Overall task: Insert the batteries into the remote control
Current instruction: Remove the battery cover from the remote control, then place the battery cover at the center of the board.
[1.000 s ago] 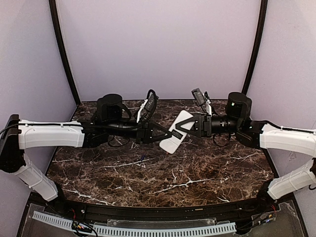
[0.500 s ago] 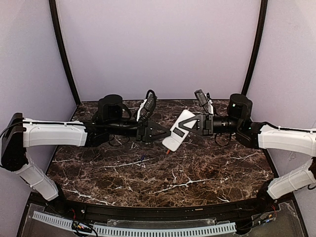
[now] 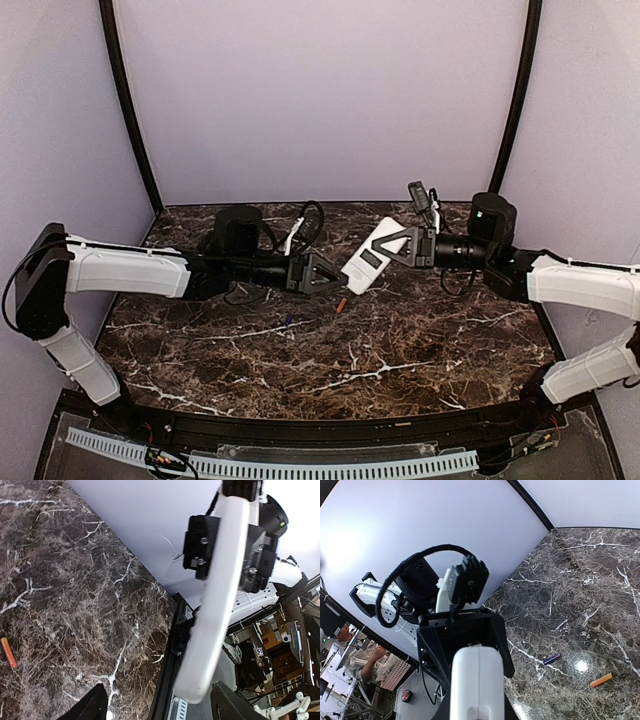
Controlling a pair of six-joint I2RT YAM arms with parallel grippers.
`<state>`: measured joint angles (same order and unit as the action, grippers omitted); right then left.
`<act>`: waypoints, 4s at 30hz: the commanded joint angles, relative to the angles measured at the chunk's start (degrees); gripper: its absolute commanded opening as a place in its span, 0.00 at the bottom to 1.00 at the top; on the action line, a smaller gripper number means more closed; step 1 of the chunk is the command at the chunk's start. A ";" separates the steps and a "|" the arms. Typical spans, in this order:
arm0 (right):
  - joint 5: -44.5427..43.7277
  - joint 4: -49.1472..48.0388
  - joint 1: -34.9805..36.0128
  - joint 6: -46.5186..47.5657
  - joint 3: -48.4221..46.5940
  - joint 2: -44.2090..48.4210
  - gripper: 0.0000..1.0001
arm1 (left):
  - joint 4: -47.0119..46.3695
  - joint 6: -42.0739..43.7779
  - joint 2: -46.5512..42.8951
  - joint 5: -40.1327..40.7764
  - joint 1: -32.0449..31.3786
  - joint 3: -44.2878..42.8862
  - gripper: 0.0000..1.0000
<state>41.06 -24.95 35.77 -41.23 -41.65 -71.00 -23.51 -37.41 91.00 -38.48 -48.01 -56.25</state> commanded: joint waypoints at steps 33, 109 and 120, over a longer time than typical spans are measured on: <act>-1.62 0.00 -0.93 0.92 0.39 1.16 0.00 | -3.59 -7.80 8.39 0.80 -1.77 -1.51 0.25; -6.65 10.80 -11.02 3.11 5.60 4.28 0.00 | 0.09 -7.33 -5.21 5.76 8.31 8.49 0.00; 1.22 9.38 -11.07 4.74 5.10 4.45 0.00 | 10.59 -3.92 -3.99 8.11 21.63 15.74 0.00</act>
<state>37.80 -12.82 24.88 -37.76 -36.64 -67.48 -18.17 -43.99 85.95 -30.76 -28.25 -41.56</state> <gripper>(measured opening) 0.141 0.043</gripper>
